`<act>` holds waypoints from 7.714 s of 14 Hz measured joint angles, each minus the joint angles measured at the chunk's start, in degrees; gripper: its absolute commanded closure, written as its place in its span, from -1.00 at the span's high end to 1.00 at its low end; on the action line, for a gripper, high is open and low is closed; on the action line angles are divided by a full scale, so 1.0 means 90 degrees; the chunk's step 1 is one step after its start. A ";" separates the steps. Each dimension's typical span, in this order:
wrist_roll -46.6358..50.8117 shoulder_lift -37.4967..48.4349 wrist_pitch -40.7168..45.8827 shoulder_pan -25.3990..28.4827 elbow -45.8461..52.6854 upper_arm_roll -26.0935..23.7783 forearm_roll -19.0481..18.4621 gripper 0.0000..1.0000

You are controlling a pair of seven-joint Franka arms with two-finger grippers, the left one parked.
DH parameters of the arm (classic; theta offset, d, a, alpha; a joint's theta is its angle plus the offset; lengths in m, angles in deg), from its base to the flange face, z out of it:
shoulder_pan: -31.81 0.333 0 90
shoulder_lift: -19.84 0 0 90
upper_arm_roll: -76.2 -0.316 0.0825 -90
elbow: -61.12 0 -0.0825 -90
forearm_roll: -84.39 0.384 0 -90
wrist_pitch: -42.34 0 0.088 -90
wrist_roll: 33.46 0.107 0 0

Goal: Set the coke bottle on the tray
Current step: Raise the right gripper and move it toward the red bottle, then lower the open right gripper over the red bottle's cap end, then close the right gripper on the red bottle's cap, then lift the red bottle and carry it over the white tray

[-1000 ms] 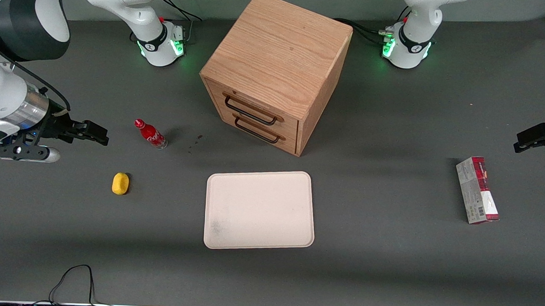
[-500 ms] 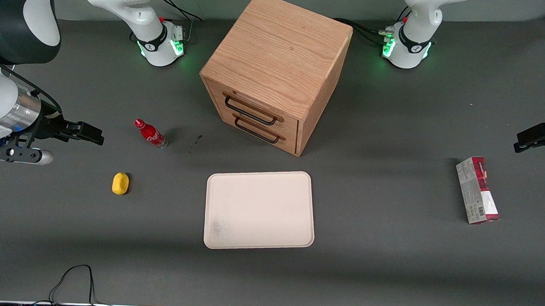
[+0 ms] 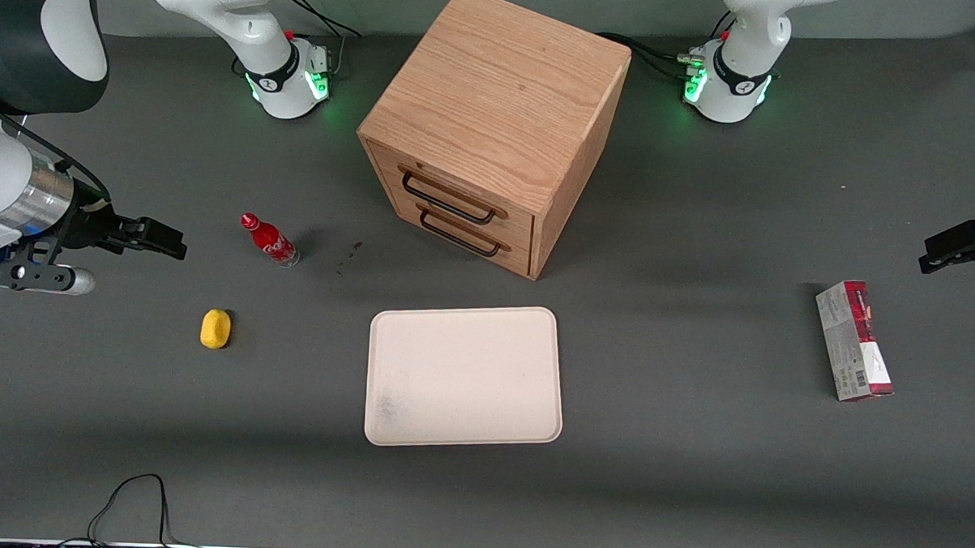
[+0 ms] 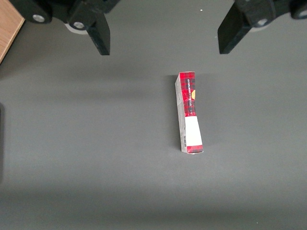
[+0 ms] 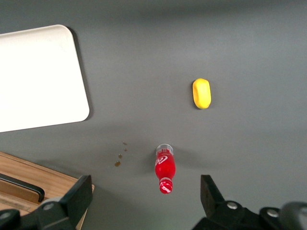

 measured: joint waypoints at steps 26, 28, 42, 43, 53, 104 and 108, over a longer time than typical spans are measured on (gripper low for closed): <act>0.0024 0.2797 -0.1534 0.0418 -0.4228 -0.0041 -0.0043 1.00; 0.0024 0.2722 -0.1857 0.0418 -0.4545 -0.0034 -0.0043 1.00; -0.0184 0.2149 -0.4374 0.0416 -0.6193 0.0217 -0.0254 1.00; -0.0221 0.2136 -0.4400 0.0416 -0.6193 0.0262 -0.0256 1.00; -0.0232 0.2046 -0.5091 0.0425 -0.6652 0.0275 -0.0258 0.96; 0.3585 -0.4706 -0.1794 0.0964 0.4093 -0.1213 -0.0375 -1.00; 0.3598 -0.4969 -0.1877 0.1091 0.4149 -0.1211 -0.0553 -1.00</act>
